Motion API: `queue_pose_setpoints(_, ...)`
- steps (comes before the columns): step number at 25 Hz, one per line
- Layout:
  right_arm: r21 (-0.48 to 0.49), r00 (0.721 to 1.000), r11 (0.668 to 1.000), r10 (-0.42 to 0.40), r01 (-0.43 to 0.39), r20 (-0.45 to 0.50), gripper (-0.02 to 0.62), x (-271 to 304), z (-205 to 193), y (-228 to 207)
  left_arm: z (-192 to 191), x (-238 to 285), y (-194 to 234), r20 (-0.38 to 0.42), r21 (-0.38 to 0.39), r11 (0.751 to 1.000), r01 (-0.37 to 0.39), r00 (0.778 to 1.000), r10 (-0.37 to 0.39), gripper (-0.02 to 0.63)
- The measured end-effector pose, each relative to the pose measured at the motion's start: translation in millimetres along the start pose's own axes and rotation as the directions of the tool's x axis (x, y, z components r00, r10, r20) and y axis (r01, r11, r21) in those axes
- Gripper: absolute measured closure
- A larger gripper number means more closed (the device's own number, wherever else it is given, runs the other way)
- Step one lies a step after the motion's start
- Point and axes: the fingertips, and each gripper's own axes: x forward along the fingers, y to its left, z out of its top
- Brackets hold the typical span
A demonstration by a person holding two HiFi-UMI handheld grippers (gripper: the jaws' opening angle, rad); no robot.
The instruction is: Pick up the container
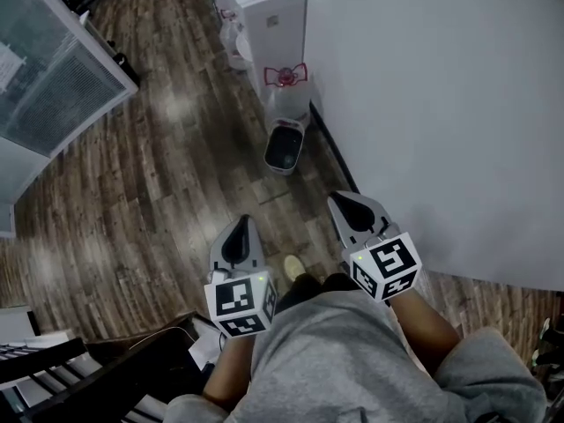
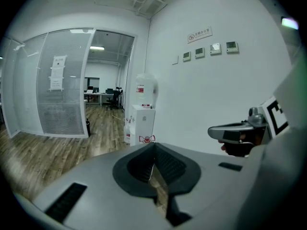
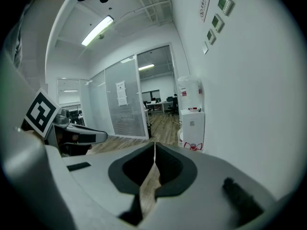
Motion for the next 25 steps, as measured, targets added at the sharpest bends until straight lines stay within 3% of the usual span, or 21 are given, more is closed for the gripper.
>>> queue_pose_setpoints(25, -0.079, 0.999, 0.997, -0.021, 0.024, 0.035, 0.569, 34, 36, 1, 23, 17, 36, 0.065, -0.062, 0.998, -0.001, 0.998, 0.005, 0.591)
